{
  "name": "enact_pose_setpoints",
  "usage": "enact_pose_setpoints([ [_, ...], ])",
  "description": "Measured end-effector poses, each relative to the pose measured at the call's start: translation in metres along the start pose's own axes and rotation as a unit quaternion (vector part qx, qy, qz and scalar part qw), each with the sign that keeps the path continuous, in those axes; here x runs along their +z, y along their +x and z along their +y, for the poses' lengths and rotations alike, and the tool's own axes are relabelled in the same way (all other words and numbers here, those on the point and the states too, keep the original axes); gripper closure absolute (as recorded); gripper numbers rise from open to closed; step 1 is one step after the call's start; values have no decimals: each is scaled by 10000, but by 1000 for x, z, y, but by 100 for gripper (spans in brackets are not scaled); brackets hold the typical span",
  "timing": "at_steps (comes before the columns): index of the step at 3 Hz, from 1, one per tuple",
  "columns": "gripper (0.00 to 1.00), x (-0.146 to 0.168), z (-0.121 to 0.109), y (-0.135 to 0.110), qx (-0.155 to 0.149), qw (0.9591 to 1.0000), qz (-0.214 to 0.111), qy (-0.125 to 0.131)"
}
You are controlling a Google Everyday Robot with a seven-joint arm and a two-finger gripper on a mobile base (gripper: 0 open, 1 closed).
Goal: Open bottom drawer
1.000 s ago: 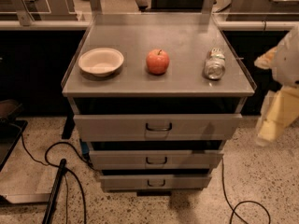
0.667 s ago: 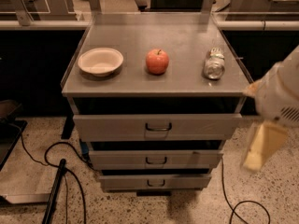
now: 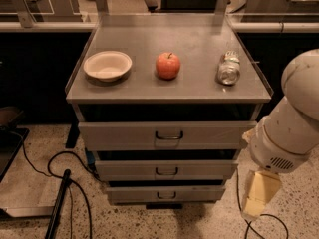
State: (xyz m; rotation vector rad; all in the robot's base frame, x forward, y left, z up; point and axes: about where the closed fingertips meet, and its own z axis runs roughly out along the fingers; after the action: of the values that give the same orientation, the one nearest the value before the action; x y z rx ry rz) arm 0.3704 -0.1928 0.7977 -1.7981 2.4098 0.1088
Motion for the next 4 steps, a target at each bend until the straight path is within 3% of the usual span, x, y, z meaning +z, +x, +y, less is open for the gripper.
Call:
enact_pose_setpoints([
  [1, 0, -1, 0, 0, -1, 10000, -3, 7],
  [2, 0, 37, 18, 3, 52, 9996, -111, -262],
  [3, 0, 108, 41, 6, 118, 9971, -280, -691],
  [4, 0, 171, 53, 11, 104, 9947, -406, -944],
])
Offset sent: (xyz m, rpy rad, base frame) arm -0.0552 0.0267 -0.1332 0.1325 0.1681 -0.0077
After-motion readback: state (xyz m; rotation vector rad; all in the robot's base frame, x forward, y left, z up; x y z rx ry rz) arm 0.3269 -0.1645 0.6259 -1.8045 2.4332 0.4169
